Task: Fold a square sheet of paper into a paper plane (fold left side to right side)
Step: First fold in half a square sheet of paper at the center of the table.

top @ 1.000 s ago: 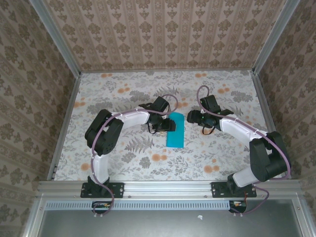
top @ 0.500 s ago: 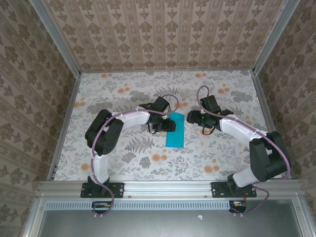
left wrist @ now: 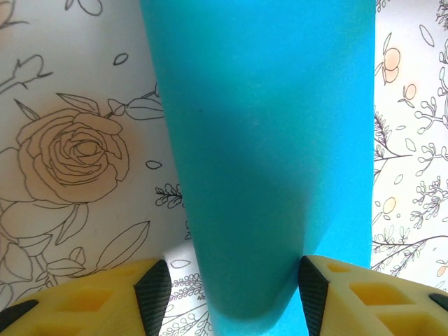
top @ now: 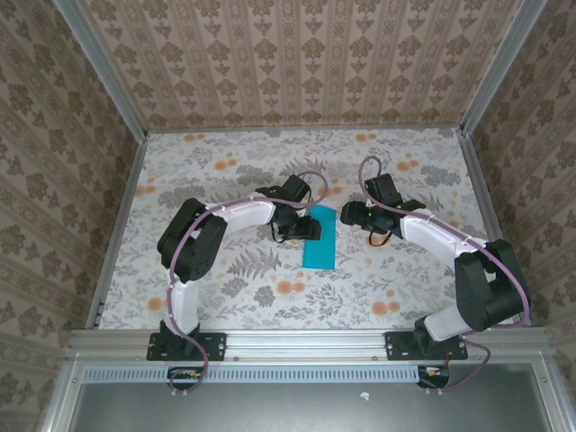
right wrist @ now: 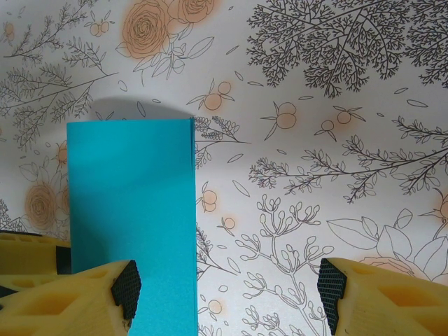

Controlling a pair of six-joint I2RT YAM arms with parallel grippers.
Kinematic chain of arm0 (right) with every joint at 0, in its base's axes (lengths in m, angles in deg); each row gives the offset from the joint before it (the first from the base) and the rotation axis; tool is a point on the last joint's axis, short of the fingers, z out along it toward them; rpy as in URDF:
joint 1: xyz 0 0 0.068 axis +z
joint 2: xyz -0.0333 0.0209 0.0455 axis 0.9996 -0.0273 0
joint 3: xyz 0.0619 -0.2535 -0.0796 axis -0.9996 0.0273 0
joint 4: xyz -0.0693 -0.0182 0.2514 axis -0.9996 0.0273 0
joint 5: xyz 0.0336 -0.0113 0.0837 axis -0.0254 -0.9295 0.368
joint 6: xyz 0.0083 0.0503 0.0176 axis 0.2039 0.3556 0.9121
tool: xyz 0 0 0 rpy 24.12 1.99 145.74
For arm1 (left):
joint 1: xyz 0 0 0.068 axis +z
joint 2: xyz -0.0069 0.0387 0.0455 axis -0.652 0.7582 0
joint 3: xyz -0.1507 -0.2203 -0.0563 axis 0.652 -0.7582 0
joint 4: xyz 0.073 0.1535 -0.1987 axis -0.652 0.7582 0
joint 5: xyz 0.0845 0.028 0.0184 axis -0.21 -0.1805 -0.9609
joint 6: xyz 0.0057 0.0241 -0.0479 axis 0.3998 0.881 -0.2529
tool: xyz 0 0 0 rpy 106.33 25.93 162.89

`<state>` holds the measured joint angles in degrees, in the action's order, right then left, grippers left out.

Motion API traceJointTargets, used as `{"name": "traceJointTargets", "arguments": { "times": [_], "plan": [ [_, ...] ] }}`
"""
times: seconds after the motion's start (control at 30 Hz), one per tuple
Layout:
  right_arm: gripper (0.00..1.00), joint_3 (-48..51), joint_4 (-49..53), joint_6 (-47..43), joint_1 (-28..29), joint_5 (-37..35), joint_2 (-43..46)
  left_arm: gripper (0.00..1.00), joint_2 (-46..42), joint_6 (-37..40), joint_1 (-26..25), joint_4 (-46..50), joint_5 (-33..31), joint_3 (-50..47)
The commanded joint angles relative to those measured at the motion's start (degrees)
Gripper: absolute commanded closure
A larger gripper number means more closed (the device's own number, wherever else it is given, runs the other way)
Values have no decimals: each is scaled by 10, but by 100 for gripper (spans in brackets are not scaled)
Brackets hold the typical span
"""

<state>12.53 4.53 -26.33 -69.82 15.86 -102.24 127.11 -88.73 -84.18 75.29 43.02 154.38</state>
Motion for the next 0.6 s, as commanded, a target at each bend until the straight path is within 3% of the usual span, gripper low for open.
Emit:
{"name": "traceJointTargets", "arguments": {
  "times": [0.0,0.57],
  "plan": [
    [29,4,5,-10,-2,-3,15,43,49,10,-18,21,5,-8],
    [29,1,5,-9,-2,5,12,42,56,8,-19,29,4,-2]
  ]
}}
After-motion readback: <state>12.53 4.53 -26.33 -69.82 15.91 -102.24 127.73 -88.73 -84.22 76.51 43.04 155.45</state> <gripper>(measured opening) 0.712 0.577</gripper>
